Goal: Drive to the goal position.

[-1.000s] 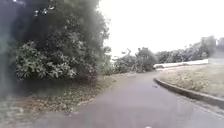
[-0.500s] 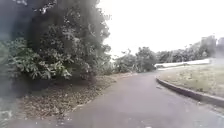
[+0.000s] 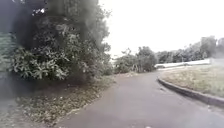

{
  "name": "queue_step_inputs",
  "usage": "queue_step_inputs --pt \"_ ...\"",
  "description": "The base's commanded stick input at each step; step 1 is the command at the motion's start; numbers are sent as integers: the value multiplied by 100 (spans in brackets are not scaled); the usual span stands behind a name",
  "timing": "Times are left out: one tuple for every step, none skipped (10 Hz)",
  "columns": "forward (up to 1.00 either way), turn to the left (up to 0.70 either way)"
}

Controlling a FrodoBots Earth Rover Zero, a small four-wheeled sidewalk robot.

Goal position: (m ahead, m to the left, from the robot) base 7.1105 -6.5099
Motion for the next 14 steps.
queue_step_inputs --pt "45 0" --pt "45 0" --pt "45 0" --pt "45 0" --pt "45 -1" --pt "45 -2" --pt "45 -4" --pt "45 -27" --pt "45 -27" --pt "45 -27" --pt "45 -22" --pt "45 -17" --pt "45 0" --pt "45 0"
